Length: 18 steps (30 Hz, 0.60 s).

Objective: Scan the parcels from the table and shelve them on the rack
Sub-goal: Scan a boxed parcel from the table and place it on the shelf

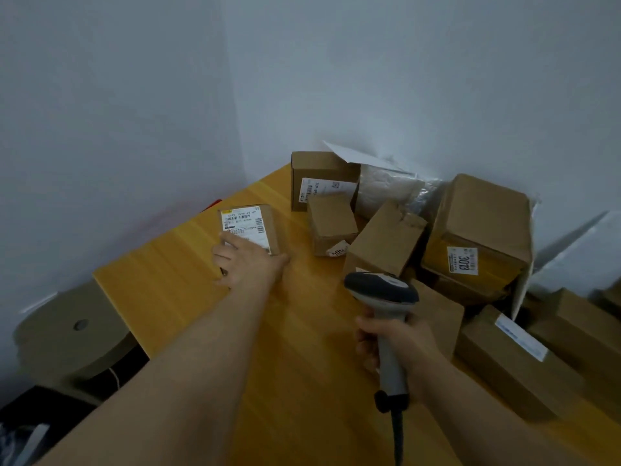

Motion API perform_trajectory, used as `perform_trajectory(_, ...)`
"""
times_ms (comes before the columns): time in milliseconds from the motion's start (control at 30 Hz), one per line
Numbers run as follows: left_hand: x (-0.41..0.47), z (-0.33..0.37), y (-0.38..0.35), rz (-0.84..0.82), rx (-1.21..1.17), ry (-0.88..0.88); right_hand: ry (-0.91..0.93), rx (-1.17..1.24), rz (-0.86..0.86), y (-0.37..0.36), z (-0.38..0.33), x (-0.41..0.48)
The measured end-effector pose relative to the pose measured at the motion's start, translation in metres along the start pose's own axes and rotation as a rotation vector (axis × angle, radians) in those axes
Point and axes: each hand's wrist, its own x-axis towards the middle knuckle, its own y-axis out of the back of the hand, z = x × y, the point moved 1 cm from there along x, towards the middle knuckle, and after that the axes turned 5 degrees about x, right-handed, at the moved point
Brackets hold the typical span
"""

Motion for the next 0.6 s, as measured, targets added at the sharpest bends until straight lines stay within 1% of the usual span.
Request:
perform_trajectory(133, -0.023, -0.018, -0.002, -0.044, -0.045, -0.071, -0.012, 0.041, -0.031, 0.007, -0.002, -0.012)
perform_trajectory(267, -0.071, -0.037, 0.002, -0.133, -0.195, -0.159, 0.041, 0.070, -0.066, 0.019, -0.002, -0.040)
perform_trajectory(433, -0.167, -0.044, 0.023, -0.172, -0.279, -0.346, 0.185, 0.185, -0.005, 0.045, 0.002, -0.090)
perform_trajectory(600, -0.281, -0.038, 0.046, -0.242, -0.302, -0.546, 0.293, 0.265, 0.008, 0.095, 0.002, -0.159)
